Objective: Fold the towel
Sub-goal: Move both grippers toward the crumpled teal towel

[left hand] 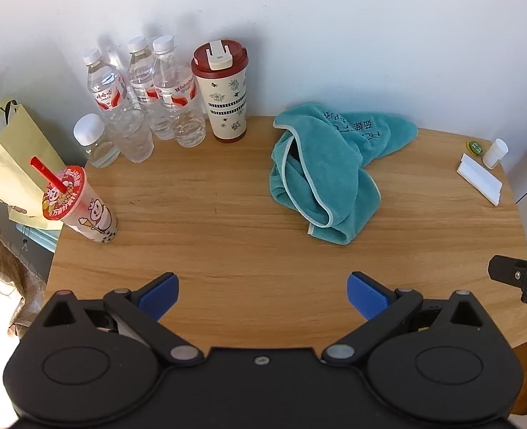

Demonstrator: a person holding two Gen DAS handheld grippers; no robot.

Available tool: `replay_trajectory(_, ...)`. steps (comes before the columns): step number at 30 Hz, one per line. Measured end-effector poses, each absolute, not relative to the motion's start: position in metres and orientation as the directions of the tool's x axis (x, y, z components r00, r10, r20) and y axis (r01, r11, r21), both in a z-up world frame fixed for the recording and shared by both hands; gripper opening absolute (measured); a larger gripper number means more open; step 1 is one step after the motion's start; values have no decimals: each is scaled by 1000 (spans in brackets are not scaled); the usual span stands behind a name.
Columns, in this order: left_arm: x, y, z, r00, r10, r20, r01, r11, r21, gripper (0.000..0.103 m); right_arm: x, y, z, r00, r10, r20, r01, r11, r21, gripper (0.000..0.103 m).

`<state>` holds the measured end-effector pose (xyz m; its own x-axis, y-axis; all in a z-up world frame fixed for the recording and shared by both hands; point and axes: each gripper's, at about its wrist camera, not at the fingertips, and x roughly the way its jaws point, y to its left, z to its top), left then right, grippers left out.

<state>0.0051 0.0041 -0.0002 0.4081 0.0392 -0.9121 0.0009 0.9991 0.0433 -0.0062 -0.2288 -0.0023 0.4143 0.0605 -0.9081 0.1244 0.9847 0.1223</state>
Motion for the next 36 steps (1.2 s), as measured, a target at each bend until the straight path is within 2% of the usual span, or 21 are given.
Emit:
replay_trajectory(6, -1, 4, 3, 434, 52, -899, 8, 998, 61, 102, -5, -230, -2, 416, 100, -904, 120, 979, 163, 102)
replay_trajectory(12, -15, 0, 5, 474, 78, -877, 4, 996, 90, 102, -7, -217, 3, 427, 52, -903, 108, 988, 108, 102)
replay_trajectory(36, -15, 22, 14, 493, 87, -866, -23, 996, 87, 103, -4, -207, 9, 429, 55, -902, 47, 995, 83, 102)
